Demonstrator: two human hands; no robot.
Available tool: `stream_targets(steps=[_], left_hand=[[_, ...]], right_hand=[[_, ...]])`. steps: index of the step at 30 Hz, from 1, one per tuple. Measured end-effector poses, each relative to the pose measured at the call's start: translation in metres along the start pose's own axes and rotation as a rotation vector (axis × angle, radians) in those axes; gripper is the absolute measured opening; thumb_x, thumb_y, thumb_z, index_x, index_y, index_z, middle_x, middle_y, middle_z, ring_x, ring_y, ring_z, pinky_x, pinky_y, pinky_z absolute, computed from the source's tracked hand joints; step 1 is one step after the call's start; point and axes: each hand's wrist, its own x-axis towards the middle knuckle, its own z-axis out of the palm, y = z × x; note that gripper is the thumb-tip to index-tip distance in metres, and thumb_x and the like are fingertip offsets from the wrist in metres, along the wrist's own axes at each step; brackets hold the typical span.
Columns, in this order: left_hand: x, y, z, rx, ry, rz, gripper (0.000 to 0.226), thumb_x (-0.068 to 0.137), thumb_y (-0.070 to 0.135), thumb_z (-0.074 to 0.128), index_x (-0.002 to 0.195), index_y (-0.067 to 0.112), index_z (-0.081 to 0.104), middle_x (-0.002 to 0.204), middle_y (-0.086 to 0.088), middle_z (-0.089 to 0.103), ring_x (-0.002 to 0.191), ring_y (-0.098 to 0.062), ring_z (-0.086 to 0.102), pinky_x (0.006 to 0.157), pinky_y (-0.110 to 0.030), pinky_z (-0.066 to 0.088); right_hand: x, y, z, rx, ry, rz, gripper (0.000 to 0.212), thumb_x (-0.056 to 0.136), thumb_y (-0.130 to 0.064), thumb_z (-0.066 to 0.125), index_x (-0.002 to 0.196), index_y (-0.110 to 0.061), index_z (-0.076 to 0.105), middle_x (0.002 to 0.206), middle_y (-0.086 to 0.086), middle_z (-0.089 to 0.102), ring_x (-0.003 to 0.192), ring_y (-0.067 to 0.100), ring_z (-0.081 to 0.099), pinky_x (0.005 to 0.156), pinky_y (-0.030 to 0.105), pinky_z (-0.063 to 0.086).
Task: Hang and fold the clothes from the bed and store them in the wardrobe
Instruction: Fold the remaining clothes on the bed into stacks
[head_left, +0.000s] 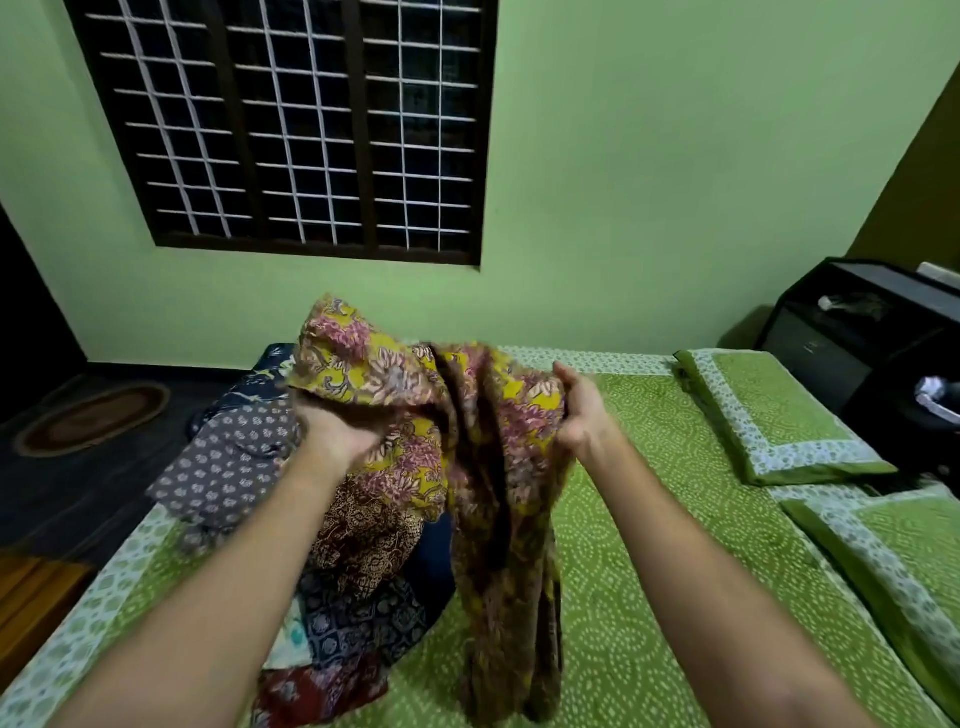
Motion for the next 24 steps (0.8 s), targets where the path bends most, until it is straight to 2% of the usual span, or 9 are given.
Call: stream_targets(steps=[3, 5, 8, 11, 13, 17, 20, 22, 24], left_hand=[[0.001, -0.038, -0.013, 0.245, -0.003, -0.292, 0.093, 0.088, 0.071, 0.009, 0.133, -0.003, 0.042, 0.131, -0.028, 0.048, 0.121, -0.037, 0.048, 0.104, -0.043, 0.037], [-0.01, -0.055, -0.01, 0.642, -0.06, -0.386, 0.074, 0.095, 0.058, 0.017, 0.134, 0.002, 0.043, 0.134, -0.024, 0.047, 0.126, -0.035, 0.043, 0.108, -0.042, 0.032], [-0.02, -0.066, 0.004, 0.86, -0.197, -0.425, 0.066, 0.094, 0.053, 0.029, 0.092, 0.003, 0.071, 0.104, -0.017, 0.065, 0.093, -0.03, 0.059, 0.082, -0.038, 0.045], [-0.015, -0.073, 0.004, 0.769, -0.127, -0.353, 0.079, 0.089, 0.064, 0.031, 0.059, 0.005, 0.074, 0.074, -0.015, 0.07, 0.075, -0.025, 0.058, 0.067, -0.032, 0.043], [-0.007, -0.074, -0.001, 0.684, -0.082, -0.315, 0.081, 0.087, 0.066, 0.03, 0.058, 0.005, 0.074, 0.067, -0.014, 0.07, 0.073, -0.026, 0.06, 0.066, -0.033, 0.043], [-0.003, -0.07, -0.002, 0.587, -0.162, -0.33, 0.076, 0.092, 0.055, 0.029, 0.054, 0.006, 0.073, 0.064, -0.014, 0.069, 0.051, -0.024, 0.066, 0.064, -0.035, 0.045], [-0.002, -0.054, 0.009, 0.63, -0.254, -0.257, 0.061, 0.097, 0.037, 0.036, 0.062, 0.007, 0.075, 0.069, -0.012, 0.071, 0.059, -0.023, 0.069, 0.06, -0.028, 0.056], [-0.005, -0.034, 0.018, 0.68, -0.278, -0.201, 0.046, 0.095, 0.034, 0.046, 0.077, 0.002, 0.073, 0.082, -0.017, 0.072, 0.072, -0.027, 0.069, 0.073, -0.035, 0.056], [0.003, -0.012, 0.022, 0.66, -0.242, -0.133, 0.044, 0.094, 0.033, 0.048, 0.078, -0.001, 0.071, 0.084, -0.02, 0.071, 0.075, -0.029, 0.068, 0.084, -0.04, 0.05]], right_hand=[[-0.01, 0.01, 0.009, -0.102, -0.038, 0.092, 0.063, 0.092, -0.045, 0.046, 0.114, 0.014, 0.052, 0.099, 0.035, 0.063, 0.089, 0.044, 0.063, 0.081, 0.055, 0.046], [-0.017, 0.012, 0.015, -0.126, -0.158, 0.119, 0.061, 0.091, -0.043, 0.05, 0.102, 0.016, 0.057, 0.094, 0.036, 0.064, 0.08, 0.044, 0.066, 0.074, 0.056, 0.052], [-0.026, 0.013, 0.026, -0.135, -0.326, 0.135, 0.053, 0.093, -0.041, 0.051, 0.098, 0.012, 0.054, 0.084, 0.031, 0.067, 0.072, 0.04, 0.069, 0.071, 0.054, 0.054], [-0.035, 0.011, 0.036, -0.107, -0.428, 0.152, 0.058, 0.094, -0.046, 0.049, 0.091, 0.012, 0.058, 0.082, 0.029, 0.067, 0.071, 0.04, 0.068, 0.068, 0.052, 0.057], [-0.036, 0.008, 0.041, -0.084, -0.454, 0.152, 0.066, 0.092, -0.05, 0.05, 0.086, 0.014, 0.063, 0.088, 0.03, 0.066, 0.076, 0.041, 0.068, 0.075, 0.055, 0.053], [-0.028, 0.002, 0.041, -0.051, -0.429, 0.119, 0.067, 0.09, -0.051, 0.049, 0.093, 0.014, 0.062, 0.092, 0.03, 0.066, 0.08, 0.042, 0.067, 0.082, 0.058, 0.049], [-0.021, -0.008, 0.03, -0.189, -0.363, 0.102, 0.052, 0.092, -0.042, 0.052, 0.089, 0.008, 0.063, 0.081, 0.023, 0.068, 0.071, 0.033, 0.069, 0.072, 0.048, 0.058], [-0.018, -0.014, 0.018, -0.413, -0.273, 0.105, 0.032, 0.093, -0.03, 0.054, 0.089, 0.001, 0.062, 0.073, 0.015, 0.07, 0.062, 0.025, 0.069, 0.065, 0.038, 0.059], [-0.016, -0.022, 0.003, -0.541, -0.193, 0.108, 0.018, 0.092, -0.021, 0.055, 0.089, -0.004, 0.062, 0.07, 0.011, 0.071, 0.059, 0.021, 0.068, 0.064, 0.036, 0.058]])
